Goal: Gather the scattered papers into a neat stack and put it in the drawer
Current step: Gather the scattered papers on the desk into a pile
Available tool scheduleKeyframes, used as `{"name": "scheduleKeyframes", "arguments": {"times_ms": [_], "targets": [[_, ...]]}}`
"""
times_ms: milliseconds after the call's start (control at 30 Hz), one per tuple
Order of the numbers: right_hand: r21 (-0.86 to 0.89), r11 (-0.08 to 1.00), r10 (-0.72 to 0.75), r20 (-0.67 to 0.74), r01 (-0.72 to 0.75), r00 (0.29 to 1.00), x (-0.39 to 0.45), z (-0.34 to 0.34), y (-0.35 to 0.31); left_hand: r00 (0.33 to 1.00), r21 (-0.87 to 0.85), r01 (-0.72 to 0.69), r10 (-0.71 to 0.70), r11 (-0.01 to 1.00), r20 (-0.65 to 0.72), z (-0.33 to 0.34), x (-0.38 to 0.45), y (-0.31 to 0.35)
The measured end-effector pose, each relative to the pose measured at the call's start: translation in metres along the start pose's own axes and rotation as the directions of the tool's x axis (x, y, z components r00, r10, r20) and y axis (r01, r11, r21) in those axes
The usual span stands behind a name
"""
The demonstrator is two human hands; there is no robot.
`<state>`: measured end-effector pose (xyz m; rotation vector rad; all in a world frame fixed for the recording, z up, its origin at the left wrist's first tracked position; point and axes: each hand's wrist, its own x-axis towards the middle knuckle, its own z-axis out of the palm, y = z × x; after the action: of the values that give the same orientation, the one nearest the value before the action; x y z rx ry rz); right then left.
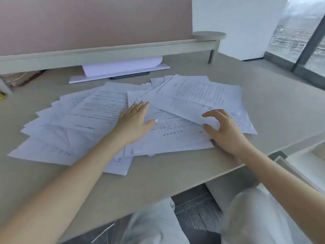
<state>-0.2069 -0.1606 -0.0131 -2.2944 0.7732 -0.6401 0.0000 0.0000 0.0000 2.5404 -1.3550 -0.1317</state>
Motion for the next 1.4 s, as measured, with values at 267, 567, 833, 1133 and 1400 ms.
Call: {"name": "scheduleKeyframes", "arguments": {"times_ms": [267, 567, 833, 1133, 1400], "targets": [[-0.374, 0.925, -0.008, 0.15, 0.064, 0.989, 0.04, 0.041, -0.029, 0.975, -0.282, 0.202, -0.219, 0.938, -0.031, -0.003, -0.036, -0.027], [-0.495, 0.868, 0.068, 0.212, 0.047, 0.975, 0.077, 0.039, -0.031, 0.929, -0.723, 0.314, -0.356, 0.615, 0.101, -0.023, 0.009, -0.015], [-0.534, 0.84, 0.074, 0.287, 0.095, 0.955, 0.13, 0.036, -0.042, 0.877, -0.831, 0.412, -0.409, 0.372, 0.252, -0.015, 0.07, -0.016], [-0.505, 0.862, 0.195, 0.261, -0.039, 0.945, 0.178, 0.035, 0.005, 0.88, -0.876, 0.374, -0.414, 0.303, 0.232, 0.005, 0.073, -0.027], [-0.588, 0.809, 0.092, 0.144, 0.01, 0.985, 0.171, 0.047, 0.004, 0.902, -0.887, 0.298, -0.408, 0.353, 0.141, -0.001, 0.059, -0.014]]}}
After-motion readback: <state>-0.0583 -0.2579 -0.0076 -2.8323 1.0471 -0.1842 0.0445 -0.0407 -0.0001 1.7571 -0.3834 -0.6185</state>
